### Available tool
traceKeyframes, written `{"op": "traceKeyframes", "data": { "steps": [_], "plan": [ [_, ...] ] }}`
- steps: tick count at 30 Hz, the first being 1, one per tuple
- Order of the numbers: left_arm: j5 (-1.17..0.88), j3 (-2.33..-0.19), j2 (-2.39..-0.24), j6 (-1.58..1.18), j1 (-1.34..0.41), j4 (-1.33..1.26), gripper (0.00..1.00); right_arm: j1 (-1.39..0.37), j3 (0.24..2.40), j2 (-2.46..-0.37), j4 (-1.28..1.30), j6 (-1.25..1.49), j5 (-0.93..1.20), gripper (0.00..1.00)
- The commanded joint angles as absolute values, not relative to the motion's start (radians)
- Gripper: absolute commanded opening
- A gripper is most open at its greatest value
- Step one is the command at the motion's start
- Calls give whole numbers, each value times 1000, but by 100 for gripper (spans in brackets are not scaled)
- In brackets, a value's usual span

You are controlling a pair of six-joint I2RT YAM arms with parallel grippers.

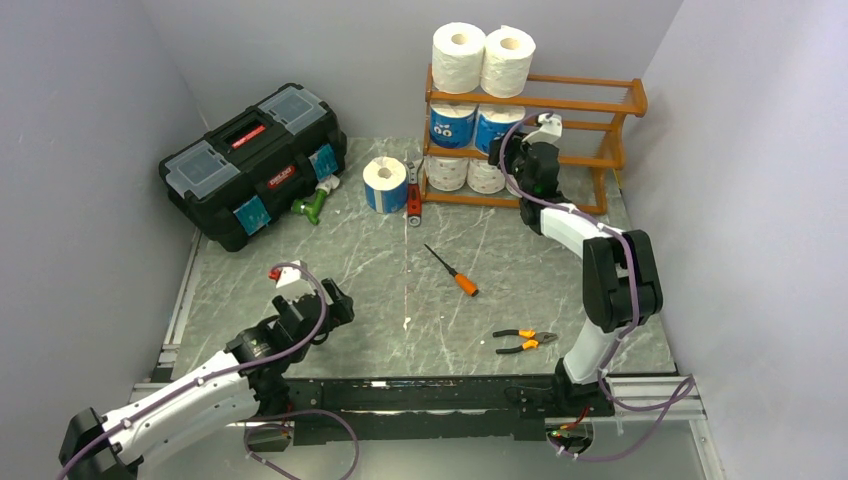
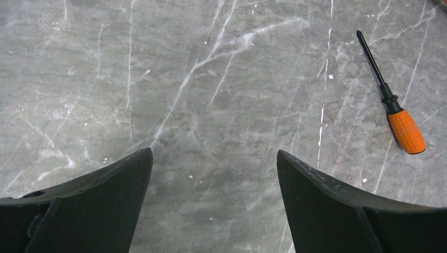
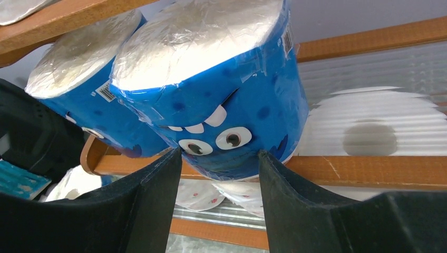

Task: Place and organize the paper towels onto the shelf
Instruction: Place the paper towel on the shelf.

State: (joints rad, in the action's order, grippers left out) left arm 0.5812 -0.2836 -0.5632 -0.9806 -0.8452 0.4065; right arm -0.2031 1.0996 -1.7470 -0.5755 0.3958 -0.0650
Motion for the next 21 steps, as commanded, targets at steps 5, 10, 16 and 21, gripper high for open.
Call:
{"op": "traceKeyframes", "data": {
  "steps": [5, 10, 16, 21],
  "plan": [
    [612, -328, -578, -959, -842, 370, 94, -198, 1164, -1775, -598, 391, -55, 58],
    [613, -325, -575, -962, -843, 370, 94, -196, 1187, -1794, -582, 388, -57, 57],
    [614, -323, -570, -972, -843, 379, 94, -194, 1203, -1812, -575, 388, -60, 57],
    [614, -320, -566, -972, -843, 377, 94, -194, 1206, -1819, -575, 390, -61, 57]
  ]
}}
